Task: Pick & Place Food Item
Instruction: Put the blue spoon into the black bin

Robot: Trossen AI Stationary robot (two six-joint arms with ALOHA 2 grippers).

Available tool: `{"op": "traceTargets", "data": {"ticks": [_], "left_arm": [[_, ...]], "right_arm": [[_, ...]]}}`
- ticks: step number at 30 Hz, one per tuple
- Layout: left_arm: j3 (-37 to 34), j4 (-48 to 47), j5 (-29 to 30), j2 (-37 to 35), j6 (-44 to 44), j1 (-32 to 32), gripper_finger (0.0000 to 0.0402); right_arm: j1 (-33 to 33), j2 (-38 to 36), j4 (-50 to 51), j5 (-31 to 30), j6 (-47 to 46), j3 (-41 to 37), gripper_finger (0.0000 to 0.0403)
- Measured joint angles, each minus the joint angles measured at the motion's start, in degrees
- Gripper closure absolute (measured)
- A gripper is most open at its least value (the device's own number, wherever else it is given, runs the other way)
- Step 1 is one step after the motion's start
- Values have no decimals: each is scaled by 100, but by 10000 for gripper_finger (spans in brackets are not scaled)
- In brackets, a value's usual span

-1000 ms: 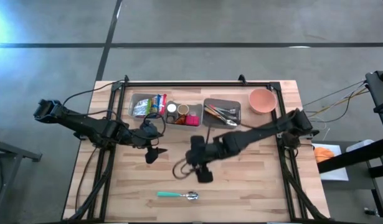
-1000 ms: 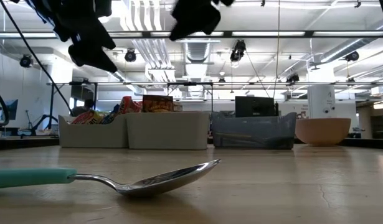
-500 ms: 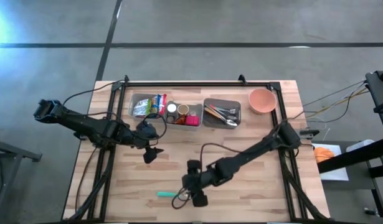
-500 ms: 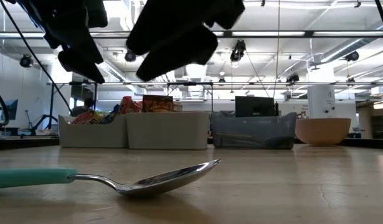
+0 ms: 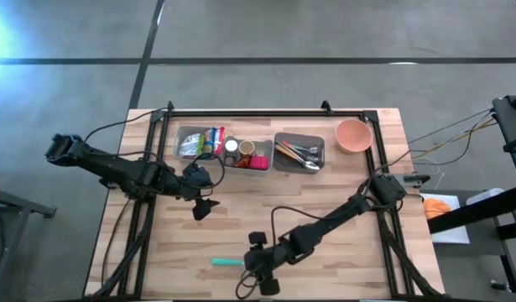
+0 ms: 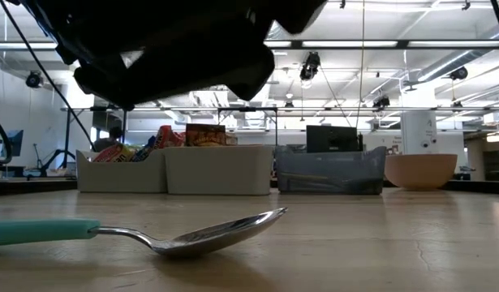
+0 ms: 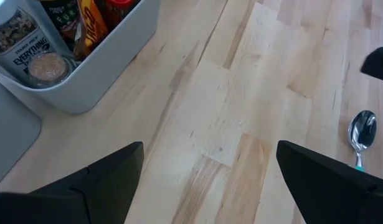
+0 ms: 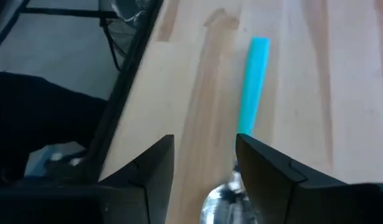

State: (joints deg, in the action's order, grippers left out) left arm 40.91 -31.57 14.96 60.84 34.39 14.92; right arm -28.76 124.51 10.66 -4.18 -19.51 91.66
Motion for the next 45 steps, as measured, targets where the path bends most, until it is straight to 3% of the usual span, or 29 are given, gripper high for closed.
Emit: {"op": "traceTargets", "data": {"ticks": [11,16,20,24,29,39,45], "left_arm": [[0,2,0,0,17,2,32],[0,1,0,0,17,2,32],[0,3,0,0,17,2,32],[0,2,-1,0,17,2,32],[0,4,0,0,15,2,32],[0,4,0,0,13,2,32],[0,4,0,0,13,2,32]], "right_arm": [[3,210,-235,-11,74,0,228],[16,377,-262,-30,311,0,171],[13,473,-258,-450,719,0,125],[-35,579,-232,-940,1172,0,110],[-54,601,-248,-1032,1162,-2,121],[-49,608,-239,-1042,1049,-2,204],[-67,633,-264,-1048,1049,-2,222]]}}
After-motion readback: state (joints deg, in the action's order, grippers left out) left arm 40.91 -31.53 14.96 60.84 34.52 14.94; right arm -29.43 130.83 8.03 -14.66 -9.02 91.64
